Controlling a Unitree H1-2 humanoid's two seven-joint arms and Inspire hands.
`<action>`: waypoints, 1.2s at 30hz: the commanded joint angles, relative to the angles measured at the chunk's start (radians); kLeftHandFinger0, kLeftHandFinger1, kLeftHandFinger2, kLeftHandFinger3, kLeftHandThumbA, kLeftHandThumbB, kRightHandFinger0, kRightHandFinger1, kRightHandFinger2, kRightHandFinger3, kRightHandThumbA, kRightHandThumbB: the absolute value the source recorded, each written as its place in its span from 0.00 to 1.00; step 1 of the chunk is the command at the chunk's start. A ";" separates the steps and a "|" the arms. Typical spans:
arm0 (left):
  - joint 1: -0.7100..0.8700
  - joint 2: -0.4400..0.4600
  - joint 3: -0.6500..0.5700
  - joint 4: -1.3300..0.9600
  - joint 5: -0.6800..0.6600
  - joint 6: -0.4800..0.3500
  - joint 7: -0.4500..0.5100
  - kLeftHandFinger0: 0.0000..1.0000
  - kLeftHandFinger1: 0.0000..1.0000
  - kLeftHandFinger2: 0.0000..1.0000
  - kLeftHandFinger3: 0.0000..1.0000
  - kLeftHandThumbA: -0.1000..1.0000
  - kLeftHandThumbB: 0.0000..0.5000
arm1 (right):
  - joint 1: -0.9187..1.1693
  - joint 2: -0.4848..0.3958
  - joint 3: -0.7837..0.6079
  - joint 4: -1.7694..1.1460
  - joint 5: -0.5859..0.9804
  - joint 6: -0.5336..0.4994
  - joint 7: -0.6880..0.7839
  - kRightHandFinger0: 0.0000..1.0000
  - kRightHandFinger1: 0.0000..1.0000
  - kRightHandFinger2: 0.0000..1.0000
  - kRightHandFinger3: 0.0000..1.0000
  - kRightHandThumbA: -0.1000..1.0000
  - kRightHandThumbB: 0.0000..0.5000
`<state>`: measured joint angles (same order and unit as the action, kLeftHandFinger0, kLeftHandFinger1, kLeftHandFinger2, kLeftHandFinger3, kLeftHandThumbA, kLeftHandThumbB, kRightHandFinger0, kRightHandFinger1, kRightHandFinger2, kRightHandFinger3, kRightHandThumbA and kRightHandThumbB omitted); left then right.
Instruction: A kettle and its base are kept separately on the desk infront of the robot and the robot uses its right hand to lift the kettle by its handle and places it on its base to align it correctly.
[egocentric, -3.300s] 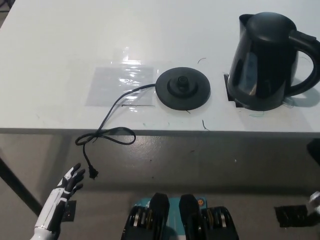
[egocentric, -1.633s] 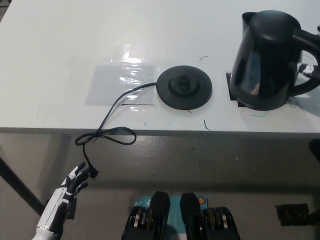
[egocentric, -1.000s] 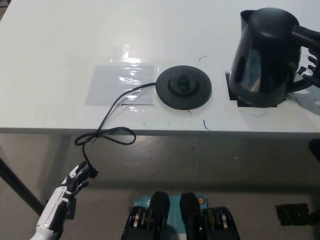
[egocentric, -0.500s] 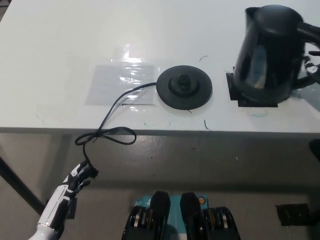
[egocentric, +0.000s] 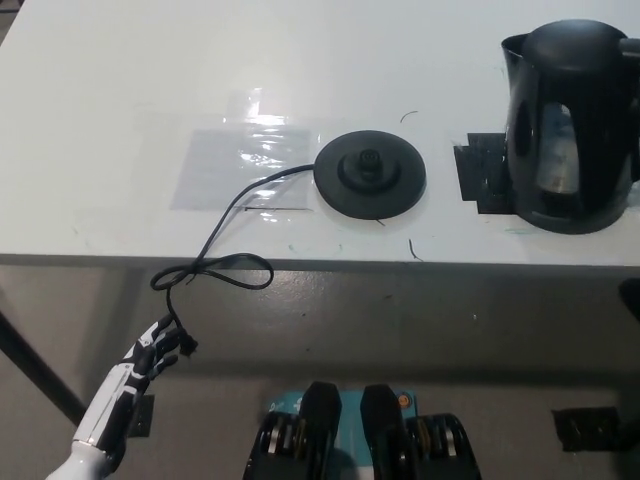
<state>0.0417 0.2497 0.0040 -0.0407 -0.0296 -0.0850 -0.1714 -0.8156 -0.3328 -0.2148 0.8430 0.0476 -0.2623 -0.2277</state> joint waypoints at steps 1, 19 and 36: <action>-0.017 0.024 0.002 -0.007 -0.011 -0.045 -0.024 1.00 1.00 1.00 1.00 1.00 0.52 | -0.080 0.020 -0.014 -0.145 0.002 -0.093 -0.037 0.00 0.21 0.61 0.68 0.00 0.24; -0.012 0.026 -0.005 0.009 0.014 -0.053 -0.027 1.00 1.00 1.00 1.00 1.00 0.48 | -0.181 0.207 -0.069 -0.296 0.064 -0.056 -0.084 0.00 0.31 0.74 0.83 0.00 0.13; -0.004 0.024 -0.009 0.013 0.010 -0.054 -0.036 1.00 1.00 1.00 1.00 1.00 0.51 | -0.307 0.318 -0.022 0.031 -0.031 -0.207 -0.215 0.00 0.16 0.57 0.72 0.00 0.17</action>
<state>0.0407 0.2522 0.0003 -0.0157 -0.0218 -0.1038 -0.1921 -0.9778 -0.0284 -0.2513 0.8650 0.0418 -0.3164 -0.3843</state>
